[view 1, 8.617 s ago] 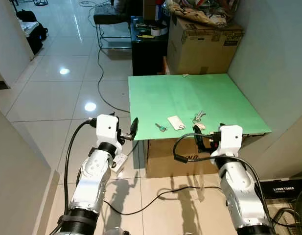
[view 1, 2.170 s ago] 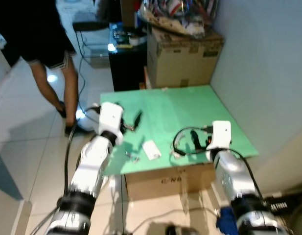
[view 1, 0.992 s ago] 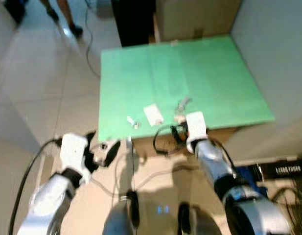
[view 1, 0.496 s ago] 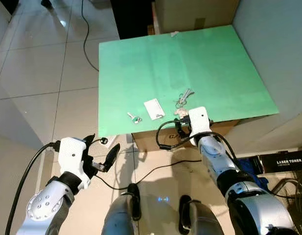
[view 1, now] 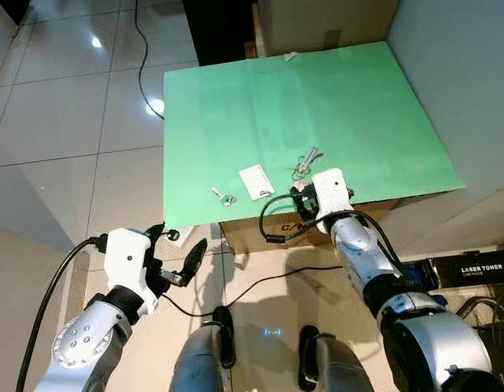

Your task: Hang keys on a hook

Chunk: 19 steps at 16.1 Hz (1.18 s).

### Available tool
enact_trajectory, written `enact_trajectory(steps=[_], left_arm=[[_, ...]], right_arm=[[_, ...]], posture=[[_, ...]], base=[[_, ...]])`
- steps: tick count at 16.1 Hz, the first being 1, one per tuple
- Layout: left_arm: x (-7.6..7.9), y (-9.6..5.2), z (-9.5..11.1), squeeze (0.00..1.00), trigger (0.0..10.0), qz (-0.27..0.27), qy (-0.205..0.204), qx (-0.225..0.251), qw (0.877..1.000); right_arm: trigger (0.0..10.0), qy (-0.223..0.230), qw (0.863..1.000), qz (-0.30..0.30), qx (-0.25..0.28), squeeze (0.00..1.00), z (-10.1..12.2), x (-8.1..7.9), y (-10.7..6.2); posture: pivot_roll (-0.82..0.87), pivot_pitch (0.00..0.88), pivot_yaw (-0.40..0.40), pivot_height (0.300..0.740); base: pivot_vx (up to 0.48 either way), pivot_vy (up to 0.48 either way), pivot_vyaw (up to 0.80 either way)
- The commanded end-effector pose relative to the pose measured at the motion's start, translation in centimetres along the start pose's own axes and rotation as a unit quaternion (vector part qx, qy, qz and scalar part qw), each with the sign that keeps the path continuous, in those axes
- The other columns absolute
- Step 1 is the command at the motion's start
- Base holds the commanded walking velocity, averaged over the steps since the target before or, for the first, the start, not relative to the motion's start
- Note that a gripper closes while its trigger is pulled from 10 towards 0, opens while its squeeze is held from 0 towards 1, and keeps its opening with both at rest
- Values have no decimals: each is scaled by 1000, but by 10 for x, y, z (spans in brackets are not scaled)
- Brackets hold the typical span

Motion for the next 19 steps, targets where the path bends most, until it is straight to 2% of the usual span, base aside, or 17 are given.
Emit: enact_trajectory(steps=[1, 5, 8, 9, 11, 12, 13, 14, 15, 16, 18, 19], left_arm=[[1, -4, -3, 0, 10000, 1, 0, -10, 1000], [-1, -7, -2, 0, 10000, 1, 4, -13, 1000], [1, -3, -2, 0, 10000, -2, 5, -14, 1000], [2, 1, -2, 0, 10000, -4, 3, -11, 1000], [4, 16, 0, 0, 10000, -3, 0, 3, 1000], [3, 20, 1, 0, 10000, 1, -2, 5, 1000], [-1, 31, 1, 0, 10000, 20, -20, 10, 1000], [-7, 46, -2, 0, 10000, 57, -61, 14, 996], [-17, 54, -7, 0, 10000, 101, -102, 13, 990], [-24, 59, -13, 0, 10000, 141, -127, 6, 982], [-29, 66, -17, 0, 10000, 172, -133, -1, 976], [-34, 73, -18, 0, 10000, 197, -106, -12, 975]], right_arm=[[0, 58, 998, 14, 4, 0, 0, -6, 0], [0, 56, 998, 25, 3, 0, 4, -10, 3], [0, 68, 997, 29, -5, 0, 1, -13, 3], [0, 66, 997, 31, -6, 0, 0, -14, 3], [0, 53, 999, 6, 11, 0, 6, -5, 3], [10000, 50, 999, 3, 21, 0, 10, -4, 3], [10000, 53, 997, -8, 56, 502, 20, -2, 1], [10000, 75, 991, -15, 107, 1000, 33, 1, -8], [10000, 87, 986, -27, 138, 1000, 39, 4, -21], [10000, 97, 983, -43, 147, 1000, 37, 8, -34], [10000, 105, 982, -53, 149, 1000, 30, 12, -47], [10000, 104, 983, -61, 135, 1000, 16, 18, -59]], posture=[[108, 349, 86, 740], [118, 364, 97, 740], [110, 359, 98, 740], [98, 348, 89, 740], [69, 302, 49, 740], [62, 295, 44, 740], [18, 250, 22, 740], [-51, 199, -1, 740], [-77, 180, -14, 740], [-108, 160, -35, 740], [-124, 151, -50, 740], [-156, 130, -67, 740]], base=[[0, 0, 0], [0, 0, 0], [0, 0, 0], [0, 0, 0], [0, 0, 0], [0, 0, 0], [0, 0, 0], [0, 0, 0], [0, 0, 0], [0, 0, 0], [0, 0, 0], [0, 0, 0]])
Point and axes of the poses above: a point about 5 cm out from each wrist's last joint towards the gripper, its own y axis pointing out of the wrist towards the gripper, its own z axis along the axis of the wrist's last joint, x = y × z, the point moved 5 cm from there along y, pointing out of the wrist towards the gripper, and after that the axes turned 10 degrees about y, right-handed, at the moved point
